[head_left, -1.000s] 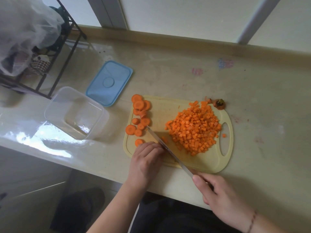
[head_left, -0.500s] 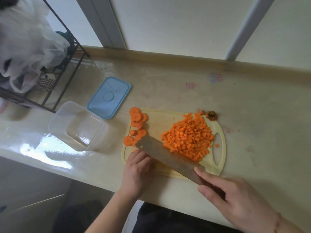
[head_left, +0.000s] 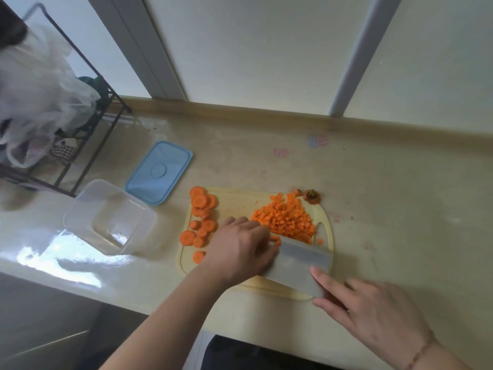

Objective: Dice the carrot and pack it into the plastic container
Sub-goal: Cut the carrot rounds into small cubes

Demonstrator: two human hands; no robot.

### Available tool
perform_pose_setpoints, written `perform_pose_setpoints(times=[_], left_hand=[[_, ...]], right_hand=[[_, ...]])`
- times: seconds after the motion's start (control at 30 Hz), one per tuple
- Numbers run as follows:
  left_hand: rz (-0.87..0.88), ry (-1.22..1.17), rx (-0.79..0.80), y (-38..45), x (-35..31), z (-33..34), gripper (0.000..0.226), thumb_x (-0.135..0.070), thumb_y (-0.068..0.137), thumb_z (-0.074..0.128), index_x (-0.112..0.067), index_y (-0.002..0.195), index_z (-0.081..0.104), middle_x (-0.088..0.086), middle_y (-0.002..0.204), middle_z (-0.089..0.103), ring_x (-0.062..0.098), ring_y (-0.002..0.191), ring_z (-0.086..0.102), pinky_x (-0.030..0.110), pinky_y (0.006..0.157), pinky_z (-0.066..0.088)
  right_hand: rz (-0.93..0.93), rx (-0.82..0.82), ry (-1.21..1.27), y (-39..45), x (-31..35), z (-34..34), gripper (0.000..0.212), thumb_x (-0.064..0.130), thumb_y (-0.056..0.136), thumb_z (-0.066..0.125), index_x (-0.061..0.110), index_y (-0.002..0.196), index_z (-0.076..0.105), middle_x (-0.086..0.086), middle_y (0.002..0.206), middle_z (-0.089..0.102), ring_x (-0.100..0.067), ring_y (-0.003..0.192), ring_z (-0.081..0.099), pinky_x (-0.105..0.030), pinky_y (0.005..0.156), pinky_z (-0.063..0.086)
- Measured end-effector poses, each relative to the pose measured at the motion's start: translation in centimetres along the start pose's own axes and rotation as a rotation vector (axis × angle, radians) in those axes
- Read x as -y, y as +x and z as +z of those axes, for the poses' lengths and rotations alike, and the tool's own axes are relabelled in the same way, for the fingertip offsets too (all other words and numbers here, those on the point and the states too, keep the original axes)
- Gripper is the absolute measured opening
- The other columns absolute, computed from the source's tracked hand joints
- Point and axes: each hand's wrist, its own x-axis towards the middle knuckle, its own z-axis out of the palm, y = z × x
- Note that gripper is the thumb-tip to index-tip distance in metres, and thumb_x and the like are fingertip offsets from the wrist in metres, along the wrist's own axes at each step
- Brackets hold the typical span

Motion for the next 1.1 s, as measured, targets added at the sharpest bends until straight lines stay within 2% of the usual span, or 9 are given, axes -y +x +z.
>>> perform_pose_setpoints(times=[0.2,0.33,0.43,0.53,0.6,0.67,0.73,0.9,1.1], left_hand=[[-0.033,-0.125,0.039,0.4,0.5,0.4,0.029,-0.042,0.092,0.058,-0.019,0.106,0.068,-0.006,0.092,0.064,0.021,0.083,0.06,0.036,0.075,0.05],[0.016,-0.07,0.03,0.3,0.9,0.5,0.026,-0.038,0.096,0.054,-0.02,0.093,0.072,-0.005,0.09,0.064,0.021,0.079,0.057,0.042,0.07,0.05],[0.025,-0.064,-0.024,-0.5,1.4,0.1,0.026,-0.036,0.099,0.052,-0.019,0.093,0.071,-0.004,0.091,0.064,0.022,0.082,0.057,0.041,0.07,0.049],[-0.111,-0.129,-0.184,-2.8,3.4,-0.8,0.023,-0.029,0.1,0.056,-0.012,0.096,0.071,-0.001,0.092,0.064,0.025,0.084,0.058,0.039,0.074,0.048],[-0.193,-0.151,-0.269,-4.9,5.1,-1.3,0.025,-0.028,0.099,0.057,-0.008,0.095,0.072,0.001,0.092,0.065,0.024,0.085,0.058,0.035,0.076,0.048],[-0.14,-0.114,-0.208,-6.6,6.2,-1.2,0.026,-0.029,0.101,0.056,-0.01,0.095,0.073,0.0,0.092,0.066,0.023,0.084,0.057,0.034,0.076,0.046],[-0.041,-0.051,-0.104,-7.5,6.9,-0.7,0.024,-0.029,0.1,0.057,-0.015,0.094,0.074,-0.004,0.089,0.065,0.021,0.083,0.054,0.031,0.077,0.042],[0.005,0.014,-0.032,-7.2,7.1,0.5,0.025,-0.034,0.098,0.057,-0.02,0.093,0.076,-0.006,0.085,0.064,0.022,0.081,0.055,0.039,0.075,0.038],[0.026,0.023,0.001,-5.1,7.0,0.0,0.016,-0.027,0.094,0.063,-0.021,0.089,0.077,-0.006,0.08,0.064,0.023,0.079,0.055,0.034,0.074,0.032]], right_hand=[[0.006,0.02,0.0,-0.2,-0.5,-0.5,0.051,0.058,0.087,0.04,0.031,0.118,0.069,0.002,0.049,0.044,-0.024,0.033,0.045,-0.031,0.029,0.033],[-0.003,0.073,0.003,-0.3,-0.3,-0.7,0.052,0.059,0.088,0.037,0.031,0.118,0.069,0.002,0.048,0.042,-0.022,0.031,0.042,-0.029,0.029,0.03],[0.011,0.102,0.047,-0.4,-0.1,-1.0,0.054,0.06,0.092,0.032,0.031,0.117,0.07,0.001,0.047,0.041,-0.022,0.03,0.041,-0.029,0.029,0.029],[0.079,0.128,0.135,-1.1,-0.4,-1.3,0.056,0.061,0.095,0.025,0.033,0.12,0.068,0.0,0.046,0.042,-0.025,0.029,0.042,-0.03,0.027,0.032],[0.181,0.135,0.221,-1.9,-0.8,-1.2,0.052,0.066,0.093,0.026,0.044,0.13,0.054,0.0,0.048,0.048,-0.028,0.032,0.048,-0.035,0.03,0.038],[0.305,0.101,0.309,-2.7,-1.4,-0.7,0.051,0.074,0.088,0.028,0.059,0.136,0.033,-0.002,0.055,0.061,-0.026,0.04,0.058,-0.038,0.034,0.047],[0.366,0.032,0.371,-3.1,-1.9,-0.3,0.05,0.077,0.084,0.031,0.069,0.133,0.025,-0.002,0.065,0.069,-0.024,0.049,0.065,-0.037,0.041,0.052],[0.442,-0.02,0.445,-2.5,-2.0,-1.2,0.045,0.081,0.081,0.029,0.076,0.125,0.027,0.007,0.073,0.074,-0.016,0.053,0.067,-0.027,0.046,0.052],[0.445,-0.03,0.429,-2.1,-1.6,-1.7,0.045,0.082,0.08,0.025,0.077,0.125,0.025,0.006,0.066,0.07,-0.018,0.05,0.065,-0.025,0.044,0.049]])
